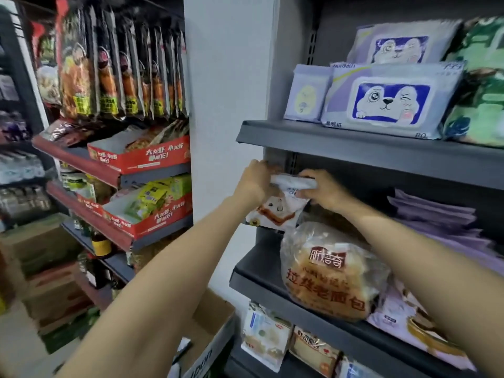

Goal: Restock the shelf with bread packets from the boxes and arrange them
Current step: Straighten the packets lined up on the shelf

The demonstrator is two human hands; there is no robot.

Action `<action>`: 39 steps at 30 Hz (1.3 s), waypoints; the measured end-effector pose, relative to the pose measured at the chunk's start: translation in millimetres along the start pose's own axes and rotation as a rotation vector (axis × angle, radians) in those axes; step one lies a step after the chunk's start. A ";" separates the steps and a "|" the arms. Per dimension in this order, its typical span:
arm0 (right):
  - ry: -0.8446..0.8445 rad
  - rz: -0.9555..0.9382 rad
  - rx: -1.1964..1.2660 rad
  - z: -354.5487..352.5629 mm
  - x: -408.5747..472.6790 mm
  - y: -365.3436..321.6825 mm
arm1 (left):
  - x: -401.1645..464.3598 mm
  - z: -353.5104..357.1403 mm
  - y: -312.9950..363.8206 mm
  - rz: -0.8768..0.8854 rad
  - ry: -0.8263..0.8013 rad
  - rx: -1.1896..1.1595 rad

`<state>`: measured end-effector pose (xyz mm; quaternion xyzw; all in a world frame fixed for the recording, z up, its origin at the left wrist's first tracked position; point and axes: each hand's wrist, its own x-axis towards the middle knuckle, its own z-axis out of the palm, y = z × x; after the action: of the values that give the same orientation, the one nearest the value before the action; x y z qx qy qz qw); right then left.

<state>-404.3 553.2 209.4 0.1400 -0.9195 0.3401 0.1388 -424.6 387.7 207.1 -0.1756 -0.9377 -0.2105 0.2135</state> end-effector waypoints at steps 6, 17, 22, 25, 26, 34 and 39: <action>0.206 0.274 -0.246 8.9 44.2 25.8 | 20.8 37.8 -20.3 0.076 0.233 -0.050; 0.224 0.387 -0.493 30.5 82.1 47.4 | 39.9 88.4 -33.3 0.033 -0.304 -0.189; 0.179 0.427 -0.555 31.3 85.8 55.5 | 55.8 96.4 -28.3 -0.023 -0.355 -0.227; 0.124 0.451 -0.598 32.9 83.7 53.8 | 64.0 102.2 -24.2 -0.044 -0.385 -0.235; 0.119 0.439 -0.606 32.7 82.8 51.7 | 66.1 103.6 -22.8 -0.047 -0.389 -0.231; 0.108 0.347 -0.384 25.4 79.7 36.9 | 61.8 88.3 -19.8 -0.041 -0.181 -0.256; 0.040 0.231 -0.185 19.9 57.7 -0.5 | 28.9 43.3 -17.5 -0.093 -0.023 -0.338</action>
<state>-460.5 530.2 215.4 0.0132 -0.9539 0.2705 0.1295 -470.5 400.1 179.7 -0.1678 -0.8985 -0.3728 0.1601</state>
